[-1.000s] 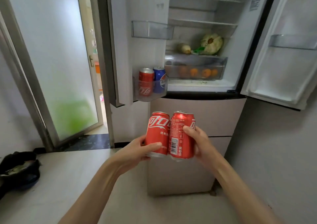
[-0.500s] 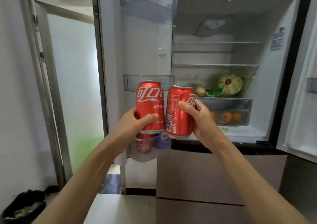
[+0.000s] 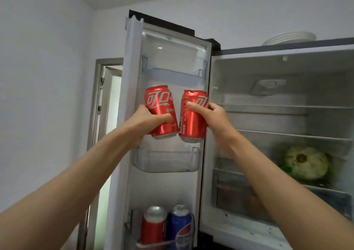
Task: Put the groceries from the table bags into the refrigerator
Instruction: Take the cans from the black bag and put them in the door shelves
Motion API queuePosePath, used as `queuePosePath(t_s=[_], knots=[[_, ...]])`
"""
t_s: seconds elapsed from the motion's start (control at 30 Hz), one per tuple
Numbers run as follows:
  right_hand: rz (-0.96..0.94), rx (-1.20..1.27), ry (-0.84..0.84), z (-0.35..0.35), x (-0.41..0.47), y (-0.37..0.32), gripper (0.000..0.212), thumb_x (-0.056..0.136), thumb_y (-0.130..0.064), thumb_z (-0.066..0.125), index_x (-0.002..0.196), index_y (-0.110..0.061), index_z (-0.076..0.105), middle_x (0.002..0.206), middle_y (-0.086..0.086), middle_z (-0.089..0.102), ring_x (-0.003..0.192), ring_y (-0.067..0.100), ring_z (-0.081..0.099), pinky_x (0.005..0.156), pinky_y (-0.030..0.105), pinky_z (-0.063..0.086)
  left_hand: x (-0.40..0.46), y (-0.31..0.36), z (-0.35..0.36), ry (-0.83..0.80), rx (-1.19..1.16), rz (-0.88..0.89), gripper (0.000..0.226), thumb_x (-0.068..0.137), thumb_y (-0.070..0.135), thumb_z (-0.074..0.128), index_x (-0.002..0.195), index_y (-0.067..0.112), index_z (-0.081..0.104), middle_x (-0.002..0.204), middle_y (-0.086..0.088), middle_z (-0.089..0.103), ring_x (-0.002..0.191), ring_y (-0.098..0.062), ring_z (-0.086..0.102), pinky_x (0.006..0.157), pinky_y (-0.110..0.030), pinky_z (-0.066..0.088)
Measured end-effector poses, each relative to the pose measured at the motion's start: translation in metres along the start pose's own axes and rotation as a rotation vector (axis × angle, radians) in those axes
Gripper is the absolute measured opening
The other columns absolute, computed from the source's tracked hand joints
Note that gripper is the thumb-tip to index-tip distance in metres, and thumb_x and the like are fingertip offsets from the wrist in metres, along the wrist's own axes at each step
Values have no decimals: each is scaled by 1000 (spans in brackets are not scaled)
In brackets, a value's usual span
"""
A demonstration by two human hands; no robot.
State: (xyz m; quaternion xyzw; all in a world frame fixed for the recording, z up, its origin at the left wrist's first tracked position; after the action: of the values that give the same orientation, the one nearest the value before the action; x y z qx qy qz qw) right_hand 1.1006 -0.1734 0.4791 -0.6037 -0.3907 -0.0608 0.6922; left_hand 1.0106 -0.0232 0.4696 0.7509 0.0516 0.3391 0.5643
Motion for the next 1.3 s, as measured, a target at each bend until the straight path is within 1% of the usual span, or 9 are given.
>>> queuePosePath(t_s=[0.1,0.27,0.43,0.6,0.77,0.9,1.03,1.17,1.3], knots=[[19,-65,-32,-1,13,21,29,76,-22,75,98,-14,59,89,-1,66,72,5,63,50,11,48,15,-17,3,23,42,-55,92,39,17,83,123,7,45,105,-11,66,87,-23,68,78,-41,57],[45,-221,-120,5,26,52,17,72,-25,78,80,-24,63,87,-1,71,81,13,69,80,34,56,23,-39,3,-23,229,-129,84,39,12,85,115,4,52,99,-12,68,83,-24,69,75,-41,58],[50,-233,-160,9,29,63,28,73,-25,78,91,-26,57,84,-8,66,73,3,64,63,20,51,27,-38,3,-8,370,-147,68,54,8,86,114,2,53,94,-8,67,74,-18,66,55,-24,55],[43,-265,-184,5,24,67,25,78,-26,74,75,-33,50,75,-14,59,66,-2,58,55,15,43,23,-42,10,39,505,-135,78,61,12,85,119,7,33,112,-7,57,104,-24,59,91,-39,51],[20,-331,-160,3,24,71,28,76,-34,74,90,-31,51,79,-17,56,74,2,58,67,22,50,24,-42,10,7,634,-84,61,60,28,86,113,12,59,107,-6,64,93,-20,63,87,-36,54],[-33,-433,-101,3,23,72,31,73,-42,74,98,-34,58,97,-8,65,101,17,61,91,41,52,18,-40,14,82,656,-24,57,70,29,79,117,8,53,108,-6,63,91,-18,62,75,-26,52],[-39,-422,-2,5,16,73,59,76,-38,74,124,-18,47,112,0,58,102,15,58,87,33,51,7,-42,14,202,632,20,67,72,27,78,123,5,39,114,-7,56,99,-19,58,73,-24,47],[-73,-449,41,8,13,71,53,80,-32,70,124,-14,45,121,3,49,107,18,54,89,35,51,4,-45,12,280,736,117,55,74,32,76,115,4,52,114,-9,60,98,-21,60,75,-24,46],[-84,-498,18,8,10,71,48,85,-23,65,128,-14,46,127,6,47,111,20,53,88,31,49,3,-46,9,288,635,118,54,76,32,75,117,6,53,115,-9,61,100,-21,61,80,-30,51]])
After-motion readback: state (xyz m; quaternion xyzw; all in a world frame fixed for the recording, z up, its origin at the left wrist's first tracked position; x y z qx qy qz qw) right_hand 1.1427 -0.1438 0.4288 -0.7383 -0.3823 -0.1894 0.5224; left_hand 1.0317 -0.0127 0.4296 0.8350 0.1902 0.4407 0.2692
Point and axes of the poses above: each hand's wrist, its own x-axis towards the middle knuckle, its own z-axis out of the palm, y = z × x, the point moved 1 cm from there along x, towards the middle knuckle
